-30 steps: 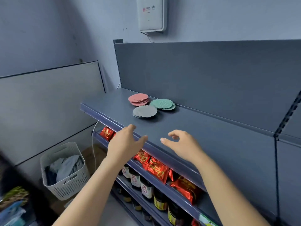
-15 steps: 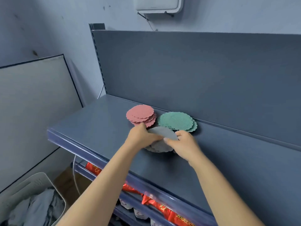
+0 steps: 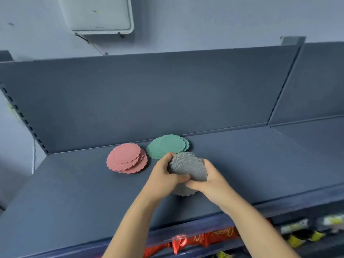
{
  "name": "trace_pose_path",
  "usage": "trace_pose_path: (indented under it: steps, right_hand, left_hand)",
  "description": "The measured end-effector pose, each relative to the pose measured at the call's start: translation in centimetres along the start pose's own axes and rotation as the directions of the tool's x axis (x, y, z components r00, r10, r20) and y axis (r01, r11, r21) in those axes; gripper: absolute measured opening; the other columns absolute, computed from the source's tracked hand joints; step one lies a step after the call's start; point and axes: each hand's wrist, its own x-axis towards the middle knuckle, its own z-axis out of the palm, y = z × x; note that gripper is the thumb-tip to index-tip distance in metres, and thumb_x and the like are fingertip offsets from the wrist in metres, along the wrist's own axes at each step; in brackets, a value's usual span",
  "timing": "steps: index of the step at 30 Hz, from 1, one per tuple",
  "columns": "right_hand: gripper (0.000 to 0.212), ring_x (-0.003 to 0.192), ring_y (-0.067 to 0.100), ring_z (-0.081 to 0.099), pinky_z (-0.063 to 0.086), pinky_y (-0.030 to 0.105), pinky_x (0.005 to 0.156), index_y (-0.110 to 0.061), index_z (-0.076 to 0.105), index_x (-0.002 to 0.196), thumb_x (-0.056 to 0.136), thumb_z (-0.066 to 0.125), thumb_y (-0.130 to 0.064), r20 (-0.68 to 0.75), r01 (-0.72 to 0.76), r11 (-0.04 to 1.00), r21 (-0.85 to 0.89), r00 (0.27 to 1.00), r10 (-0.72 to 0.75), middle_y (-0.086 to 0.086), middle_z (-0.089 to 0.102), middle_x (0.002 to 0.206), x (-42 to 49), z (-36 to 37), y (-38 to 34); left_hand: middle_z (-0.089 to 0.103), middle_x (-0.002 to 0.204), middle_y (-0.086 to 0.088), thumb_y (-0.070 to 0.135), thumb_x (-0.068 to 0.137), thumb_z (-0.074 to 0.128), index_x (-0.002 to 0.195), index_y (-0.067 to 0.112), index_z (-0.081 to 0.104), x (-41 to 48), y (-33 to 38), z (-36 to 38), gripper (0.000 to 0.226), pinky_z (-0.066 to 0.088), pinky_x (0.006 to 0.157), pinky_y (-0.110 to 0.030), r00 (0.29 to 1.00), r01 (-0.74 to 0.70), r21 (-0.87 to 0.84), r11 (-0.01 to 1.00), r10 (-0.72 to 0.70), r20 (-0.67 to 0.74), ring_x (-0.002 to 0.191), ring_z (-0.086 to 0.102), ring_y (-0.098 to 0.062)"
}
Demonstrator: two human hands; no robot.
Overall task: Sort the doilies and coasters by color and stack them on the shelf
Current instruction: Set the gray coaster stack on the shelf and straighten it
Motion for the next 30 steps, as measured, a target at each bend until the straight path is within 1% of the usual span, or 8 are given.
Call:
trace_pose_path:
  steps: [3,8,11,14,18,23,26,30]
  right_hand:
    - [0.051,0.103,0.011,0.065,0.053,0.034,0.091,-0.026,0.056,0.118,0.075,0.077,-0.007,-0.161,0.015,0.996,0.087,0.987,-0.001,-0.006,0.069,0.111,-3.1,-4.7,-0.1]
    - [0.048,0.100,0.020,0.068,0.053,0.041,0.088,-0.017,0.063,0.114,0.069,0.077,-0.007,-0.324,0.025,0.984,0.177,0.946,0.034,0.001,0.073,0.105,-10.0,-15.3,1.2]
    - [0.040,0.097,0.023,0.069,0.058,0.035,0.077,-0.013,0.064,0.112,0.076,0.071,0.003,-0.400,0.064,0.965,0.254,0.915,0.045,0.007,0.073,0.103,-13.9,-22.2,3.2]
    - [0.033,0.095,0.025,0.070,0.058,0.037,0.075,-0.013,0.066,0.109,0.081,0.067,0.002,-0.493,0.108,0.945,0.308,0.868,0.062,0.009,0.073,0.102,-17.6,-29.7,6.0]
    - [0.020,0.093,0.026,0.071,0.057,0.041,0.076,-0.010,0.070,0.102,0.083,0.067,-0.004,-0.577,0.095,0.911,0.402,0.799,0.171,0.009,0.073,0.101,-22.1,-40.3,11.1]
    - [0.017,0.084,0.023,0.072,0.057,0.030,0.058,-0.007,0.068,0.098,0.082,0.066,0.000,-0.679,0.132,0.880,0.457,0.691,0.249,0.007,0.075,0.091,-26.1,-51.8,14.5]
    - [0.017,0.083,0.022,0.072,0.056,0.029,0.058,-0.008,0.069,0.096,0.081,0.068,0.000,-0.713,0.150,0.878,0.454,0.653,0.257,0.007,0.075,0.092,-26.4,-57.6,15.1]
    - [0.019,0.088,0.025,0.071,0.056,0.031,0.060,-0.008,0.068,0.101,0.082,0.067,-0.002,-0.745,0.199,0.858,0.474,0.610,0.270,0.007,0.074,0.096,-24.4,-64.1,16.3]
  left_hand:
    - [0.068,0.083,0.004,-0.011,0.074,0.071,0.100,0.007,0.059,0.0,1.5,4.5,0.033,0.050,0.065,-0.019,0.984,-0.091,-0.039,0.995,0.096,0.149,0.074,0.063,-0.005]
    - [0.072,0.093,-0.006,0.004,0.062,0.082,0.098,0.011,0.065,-0.4,3.9,15.8,0.041,0.054,0.074,-0.031,0.925,-0.173,-0.054,0.983,0.181,0.333,0.083,0.067,-0.015]
    - [0.072,0.095,-0.011,0.009,0.052,0.083,0.099,0.006,0.065,-0.5,4.9,24.0,0.051,0.057,0.070,-0.028,0.897,-0.125,-0.090,0.988,0.151,0.415,0.082,0.069,-0.018]
    - [0.072,0.097,-0.013,0.010,0.048,0.087,0.101,0.003,0.065,-0.3,5.3,33.4,0.058,0.059,0.072,-0.035,0.871,-0.087,-0.070,0.994,0.110,0.479,0.085,0.070,-0.023]
    - [0.073,0.093,-0.012,0.002,0.055,0.089,0.098,-0.001,0.066,-0.7,5.7,47.3,0.049,0.057,0.064,-0.032,0.817,-0.067,-0.016,0.998,0.064,0.573,0.081,0.071,-0.024]
    - [0.074,0.093,-0.010,0.013,0.047,0.091,0.095,0.001,0.067,-0.3,7.0,61.5,0.055,0.057,0.076,-0.041,0.772,-0.082,0.009,0.997,0.057,0.633,0.085,0.071,-0.024]
    - [0.074,0.096,-0.007,0.007,0.054,0.091,0.099,0.004,0.065,1.3,8.0,67.5,0.052,0.058,0.079,-0.039,0.740,-0.069,0.034,0.997,0.028,0.672,0.087,0.071,-0.021]
    - [0.074,0.097,-0.008,0.014,0.045,0.091,0.099,0.006,0.066,5.4,9.1,74.7,0.060,0.057,0.082,-0.043,0.701,-0.095,0.045,0.994,0.035,0.713,0.090,0.071,-0.023]
